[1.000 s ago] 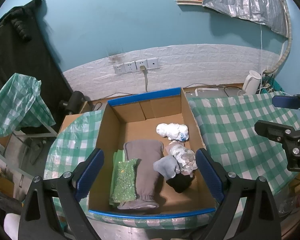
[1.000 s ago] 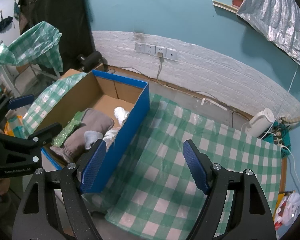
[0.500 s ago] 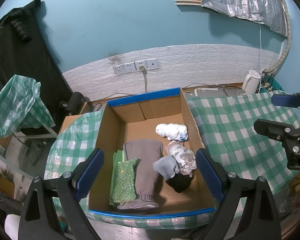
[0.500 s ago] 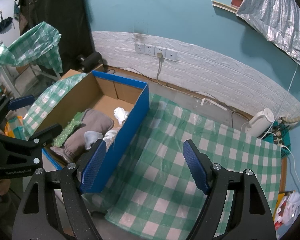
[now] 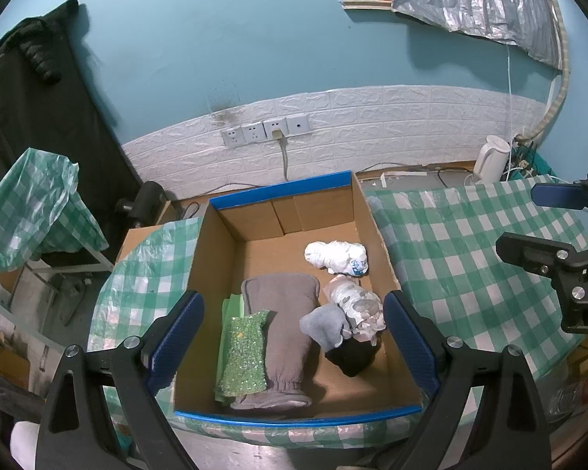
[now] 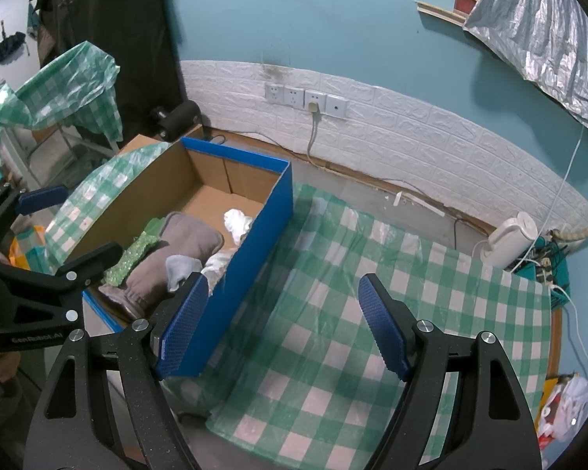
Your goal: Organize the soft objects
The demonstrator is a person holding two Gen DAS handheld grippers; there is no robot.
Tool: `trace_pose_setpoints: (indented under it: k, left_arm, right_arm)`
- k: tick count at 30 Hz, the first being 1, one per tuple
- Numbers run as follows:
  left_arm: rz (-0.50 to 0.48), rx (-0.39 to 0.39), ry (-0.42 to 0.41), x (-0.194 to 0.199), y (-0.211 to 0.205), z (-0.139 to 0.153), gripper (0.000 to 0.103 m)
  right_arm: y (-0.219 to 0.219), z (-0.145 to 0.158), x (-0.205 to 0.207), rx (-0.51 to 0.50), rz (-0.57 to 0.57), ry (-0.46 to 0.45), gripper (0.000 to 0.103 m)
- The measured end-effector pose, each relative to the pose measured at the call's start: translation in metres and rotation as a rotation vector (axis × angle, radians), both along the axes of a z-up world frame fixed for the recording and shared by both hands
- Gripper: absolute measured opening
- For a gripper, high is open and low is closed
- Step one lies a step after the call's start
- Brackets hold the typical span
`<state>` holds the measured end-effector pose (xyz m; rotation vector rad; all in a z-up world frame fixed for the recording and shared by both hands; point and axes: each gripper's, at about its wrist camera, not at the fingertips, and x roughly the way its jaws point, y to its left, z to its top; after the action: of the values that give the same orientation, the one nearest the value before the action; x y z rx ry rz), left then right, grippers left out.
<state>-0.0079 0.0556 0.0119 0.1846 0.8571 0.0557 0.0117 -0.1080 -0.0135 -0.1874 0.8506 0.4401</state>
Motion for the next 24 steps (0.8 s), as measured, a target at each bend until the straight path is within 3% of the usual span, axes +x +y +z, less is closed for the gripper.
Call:
trace_pose_setpoints:
  k: [24]
  left_arm:
    - [0.0,0.002,-0.001,-0.0004,-0.002,-0.0002,0.094]
  right_arm:
    - [-0.0003,0.0001,0.0001,0.001,0.0,0.0,0.079]
